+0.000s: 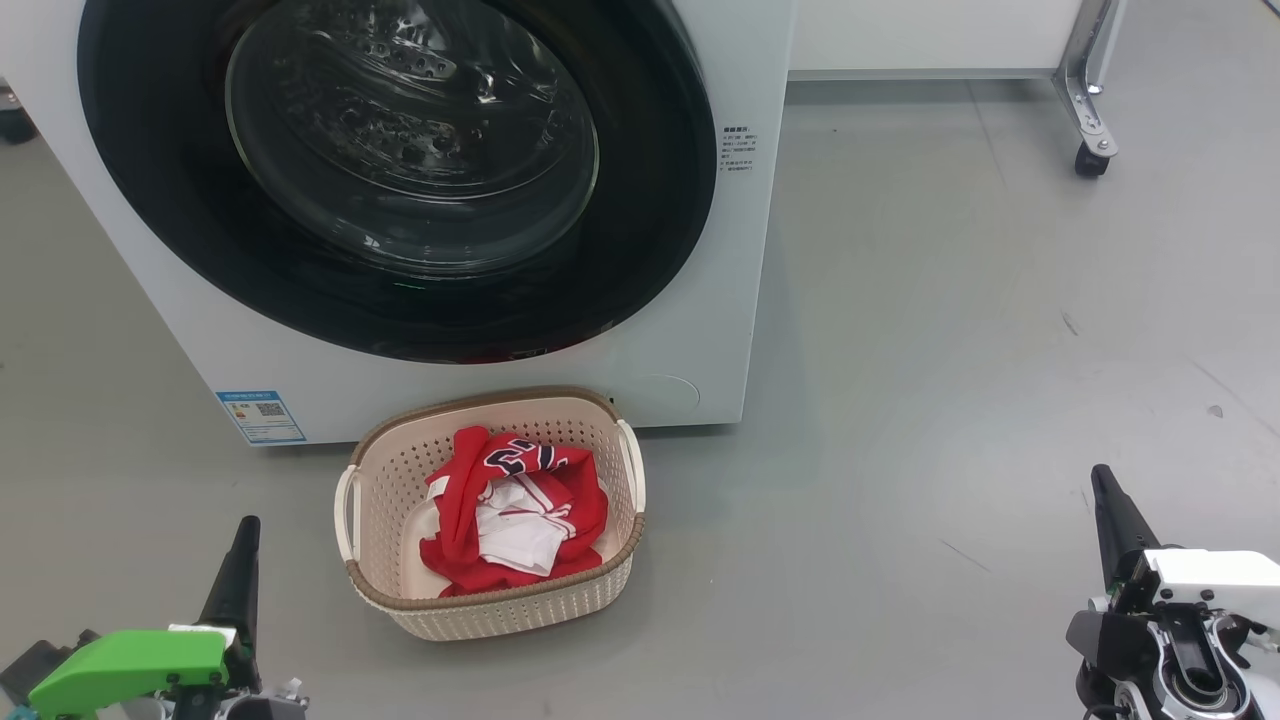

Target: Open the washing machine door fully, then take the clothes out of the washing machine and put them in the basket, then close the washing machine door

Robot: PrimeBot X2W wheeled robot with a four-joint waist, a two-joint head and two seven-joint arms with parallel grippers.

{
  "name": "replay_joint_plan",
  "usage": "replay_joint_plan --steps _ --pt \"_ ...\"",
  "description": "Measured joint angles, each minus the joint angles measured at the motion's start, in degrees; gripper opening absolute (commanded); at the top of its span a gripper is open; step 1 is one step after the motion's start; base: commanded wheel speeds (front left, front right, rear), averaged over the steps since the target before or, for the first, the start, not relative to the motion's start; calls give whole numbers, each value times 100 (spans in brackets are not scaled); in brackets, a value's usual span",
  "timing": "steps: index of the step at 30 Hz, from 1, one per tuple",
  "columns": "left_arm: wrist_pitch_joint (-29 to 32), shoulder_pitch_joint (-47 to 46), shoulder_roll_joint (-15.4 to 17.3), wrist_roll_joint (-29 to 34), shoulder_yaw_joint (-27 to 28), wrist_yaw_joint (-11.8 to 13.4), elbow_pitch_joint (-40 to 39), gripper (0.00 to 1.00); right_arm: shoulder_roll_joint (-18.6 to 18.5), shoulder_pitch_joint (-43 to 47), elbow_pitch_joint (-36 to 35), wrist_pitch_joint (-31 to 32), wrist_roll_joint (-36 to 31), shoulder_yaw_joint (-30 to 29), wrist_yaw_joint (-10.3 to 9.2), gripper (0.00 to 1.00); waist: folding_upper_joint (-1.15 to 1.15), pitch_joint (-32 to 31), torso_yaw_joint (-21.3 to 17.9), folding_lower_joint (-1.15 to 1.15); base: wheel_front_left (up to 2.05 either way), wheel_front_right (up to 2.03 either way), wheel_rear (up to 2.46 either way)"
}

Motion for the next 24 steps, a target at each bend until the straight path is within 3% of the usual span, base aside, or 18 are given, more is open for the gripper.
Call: replay_joint_plan --steps 24 --pt "15 -5 0 0 12 -1 43 0 1 -43 45 44 0 -18 11 0 0 -2 0 0 0 0 0"
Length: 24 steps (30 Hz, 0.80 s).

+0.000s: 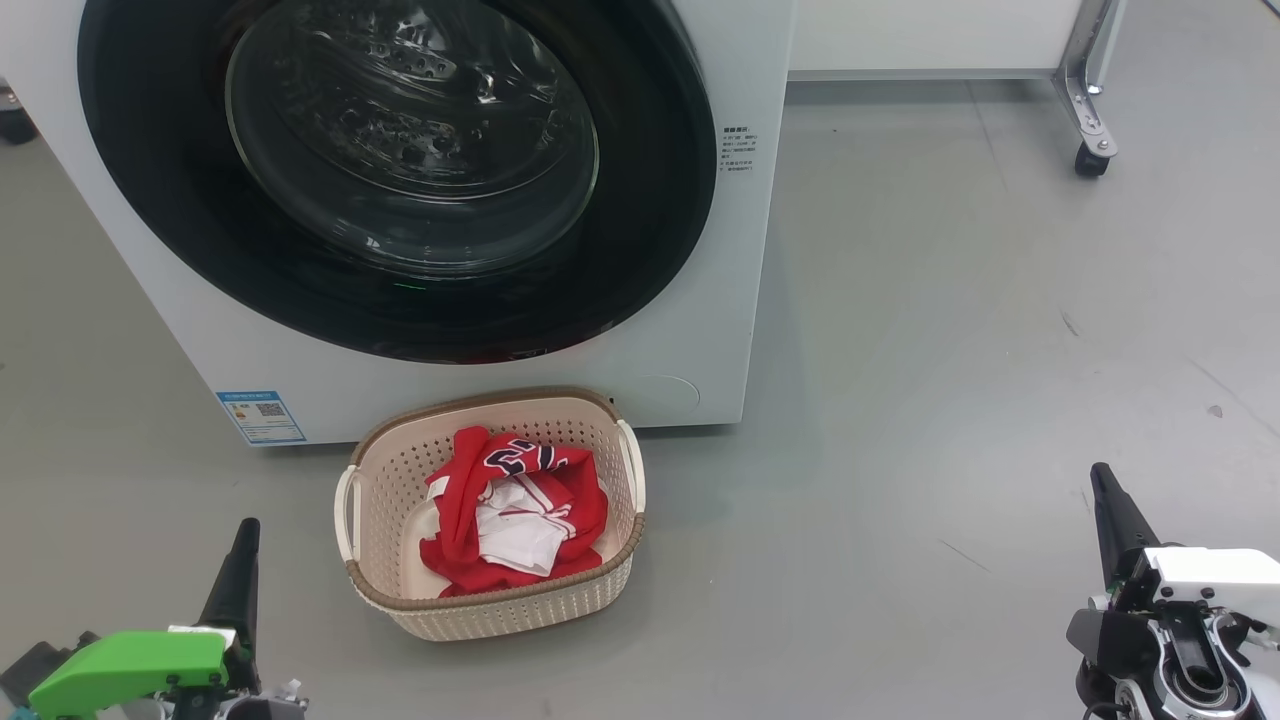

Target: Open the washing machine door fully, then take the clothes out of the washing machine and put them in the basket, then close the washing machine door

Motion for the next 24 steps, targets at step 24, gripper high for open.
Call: replay_joint_plan --steps 24 --pt "1 -25 -1 0 12 0 15 0 2 -3 27 7 0 -22 5 0 0 -1 0 0 0 0 0"
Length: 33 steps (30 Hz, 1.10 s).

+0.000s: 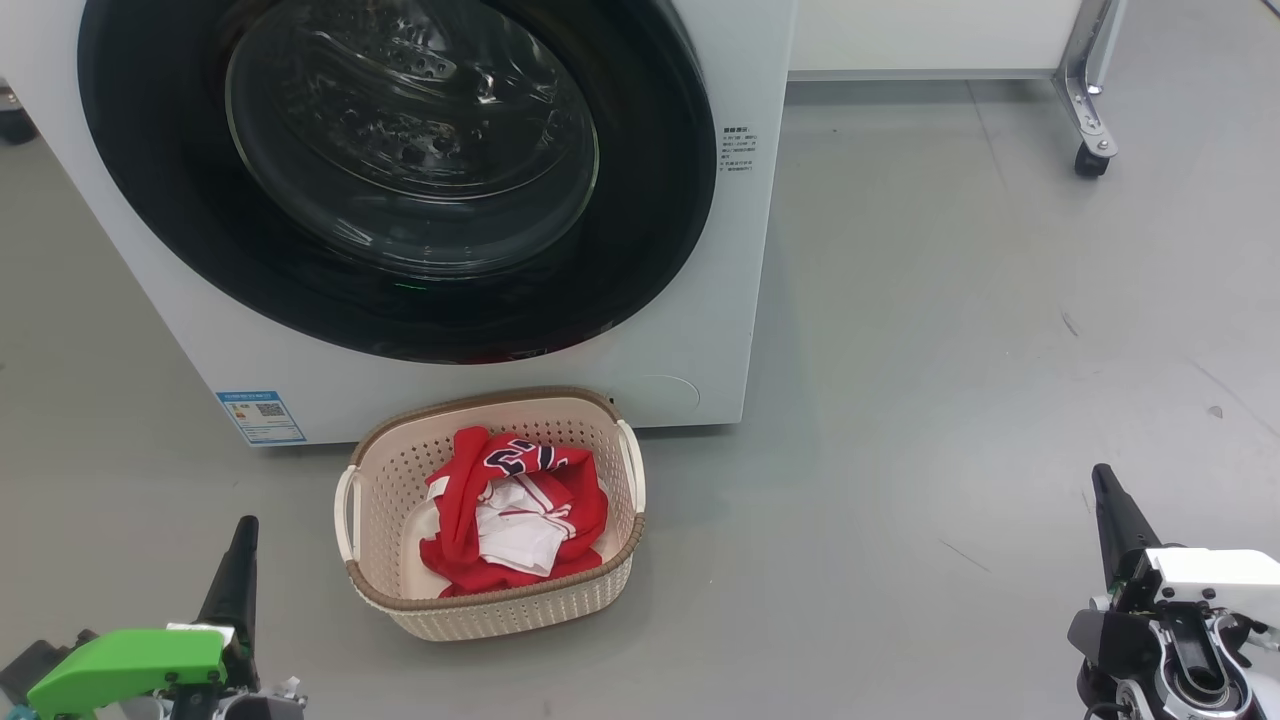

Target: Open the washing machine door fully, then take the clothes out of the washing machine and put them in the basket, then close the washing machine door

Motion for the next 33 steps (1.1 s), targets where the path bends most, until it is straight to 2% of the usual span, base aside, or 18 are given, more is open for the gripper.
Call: replay_joint_plan --steps 33 --pt "8 -8 -1 0 22 -4 5 0 10 -3 25 16 -2 -20 1 0 0 -1 0 0 0 0 0"
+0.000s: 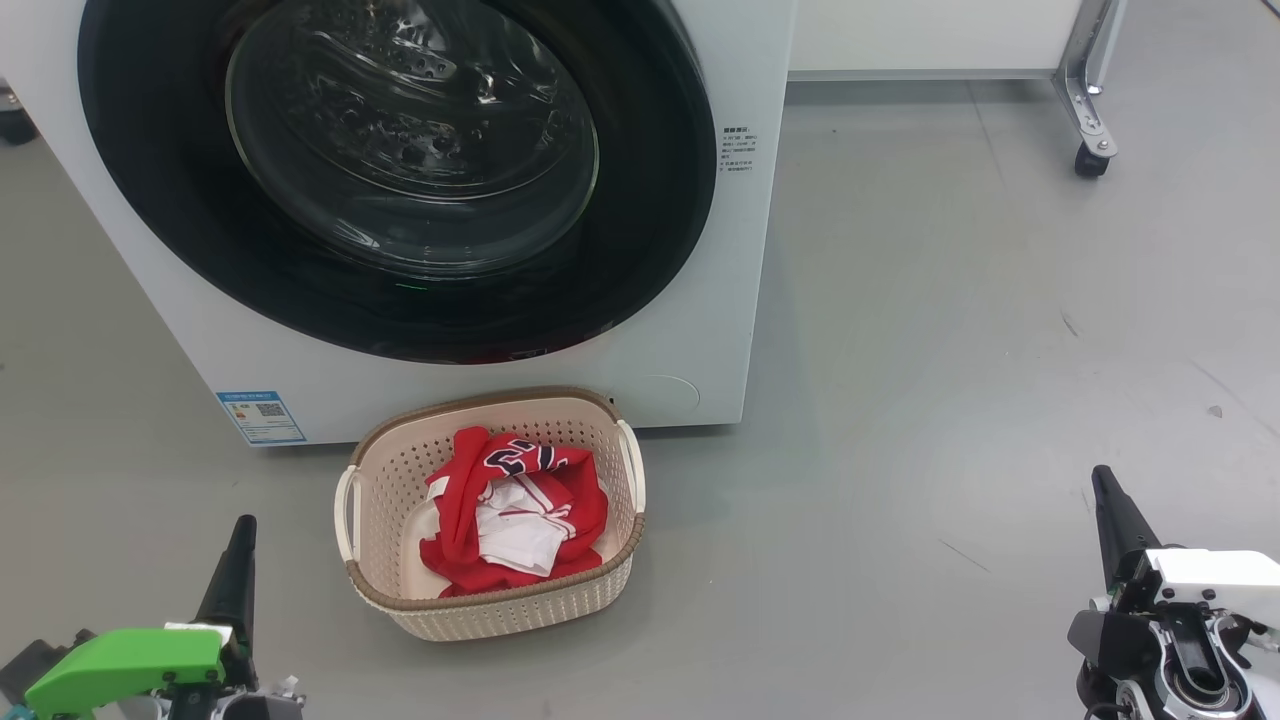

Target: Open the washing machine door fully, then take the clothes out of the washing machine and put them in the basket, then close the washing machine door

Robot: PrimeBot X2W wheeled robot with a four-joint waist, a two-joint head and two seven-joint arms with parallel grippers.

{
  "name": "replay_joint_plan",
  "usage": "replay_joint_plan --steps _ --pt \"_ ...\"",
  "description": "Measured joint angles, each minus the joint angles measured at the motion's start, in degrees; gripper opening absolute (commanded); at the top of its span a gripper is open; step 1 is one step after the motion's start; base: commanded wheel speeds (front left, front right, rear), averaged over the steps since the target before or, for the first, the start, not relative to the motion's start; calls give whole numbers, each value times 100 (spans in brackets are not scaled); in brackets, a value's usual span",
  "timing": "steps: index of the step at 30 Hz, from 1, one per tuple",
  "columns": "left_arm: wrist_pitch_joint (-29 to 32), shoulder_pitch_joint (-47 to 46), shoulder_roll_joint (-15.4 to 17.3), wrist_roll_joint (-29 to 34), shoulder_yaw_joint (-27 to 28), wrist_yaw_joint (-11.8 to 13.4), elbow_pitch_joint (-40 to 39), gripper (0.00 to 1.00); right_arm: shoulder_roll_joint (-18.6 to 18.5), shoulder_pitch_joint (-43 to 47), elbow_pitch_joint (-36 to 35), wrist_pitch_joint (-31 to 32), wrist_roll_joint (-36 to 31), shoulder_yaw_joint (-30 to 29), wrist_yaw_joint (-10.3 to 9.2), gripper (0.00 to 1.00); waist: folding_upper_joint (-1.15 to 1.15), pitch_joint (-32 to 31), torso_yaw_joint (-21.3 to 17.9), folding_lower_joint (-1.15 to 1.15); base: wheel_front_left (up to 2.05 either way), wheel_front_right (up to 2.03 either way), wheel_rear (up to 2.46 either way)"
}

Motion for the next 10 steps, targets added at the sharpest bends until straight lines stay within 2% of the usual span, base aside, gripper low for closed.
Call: replay_joint_plan --steps 10 --pt "26 -1 0 0 9 0 -1 0 4 -1 1 0 0 -10 1 0 0 0 0 0 0 0 0"
